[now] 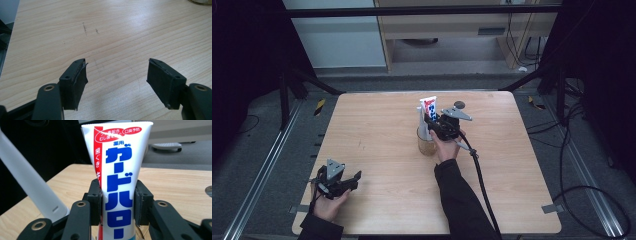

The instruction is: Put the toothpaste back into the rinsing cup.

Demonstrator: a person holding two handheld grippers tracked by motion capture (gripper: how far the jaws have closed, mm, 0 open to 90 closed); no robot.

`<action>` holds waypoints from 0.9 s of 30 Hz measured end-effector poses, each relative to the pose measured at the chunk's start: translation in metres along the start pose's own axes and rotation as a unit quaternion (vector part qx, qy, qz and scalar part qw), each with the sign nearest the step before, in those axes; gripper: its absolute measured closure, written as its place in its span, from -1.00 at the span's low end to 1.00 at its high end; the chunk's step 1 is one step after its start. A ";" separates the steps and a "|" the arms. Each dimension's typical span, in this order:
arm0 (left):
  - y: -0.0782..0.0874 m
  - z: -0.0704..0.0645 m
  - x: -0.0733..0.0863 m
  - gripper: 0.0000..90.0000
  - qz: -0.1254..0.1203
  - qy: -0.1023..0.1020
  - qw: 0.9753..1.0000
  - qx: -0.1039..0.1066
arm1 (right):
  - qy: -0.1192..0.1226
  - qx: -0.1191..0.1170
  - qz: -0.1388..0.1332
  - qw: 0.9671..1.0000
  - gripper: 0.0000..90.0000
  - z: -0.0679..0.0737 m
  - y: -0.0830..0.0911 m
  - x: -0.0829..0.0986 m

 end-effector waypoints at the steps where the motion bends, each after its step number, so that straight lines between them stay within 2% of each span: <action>1: 0.000 0.000 0.000 -0.31 0.000 0.000 1.000 0.000 | 0.003 -0.001 0.005 1.000 0.42 0.000 0.000 0.001; 5: 0.000 0.000 0.000 -0.31 0.001 0.000 1.000 0.000 | 0.013 -0.014 0.024 1.000 0.32 0.001 0.003 0.005; 11: 0.000 -0.001 0.000 -0.31 0.000 -0.001 1.000 -0.001 | 0.029 -0.011 0.047 0.998 0.32 -0.001 0.006 0.012; 16: -0.001 -0.001 0.000 -0.31 0.001 -0.001 1.000 0.000 | 0.017 -0.021 0.057 0.998 0.27 -0.005 0.011 0.020; 20: 0.000 -0.001 0.000 -0.31 0.001 -0.001 1.000 -0.001 | 0.026 -0.018 0.069 0.997 0.23 -0.005 0.014 0.022; 25: 0.000 -0.001 0.000 -0.31 0.001 -0.001 1.000 -0.001 | 0.035 -0.011 0.073 0.997 0.14 -0.003 0.017 0.022; 26: 0.000 -0.001 0.000 -0.31 0.001 -0.001 1.000 -0.001 | 0.036 -0.009 0.065 0.997 0.23 -0.002 0.019 0.020; 27: 0.000 -0.001 0.000 -0.31 0.001 -0.001 1.000 -0.001 | 0.035 -0.008 0.055 0.998 0.22 -0.003 0.022 0.017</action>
Point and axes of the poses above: each handheld gripper's, and its own axes: y roughly backward along the jaws, x roughly out of its underside, z roughly to its left, the point moved 7 cm from there along -y, roughly forward along the jaws, and after that the axes turned 7 degrees about z, right-handed, at the moved point
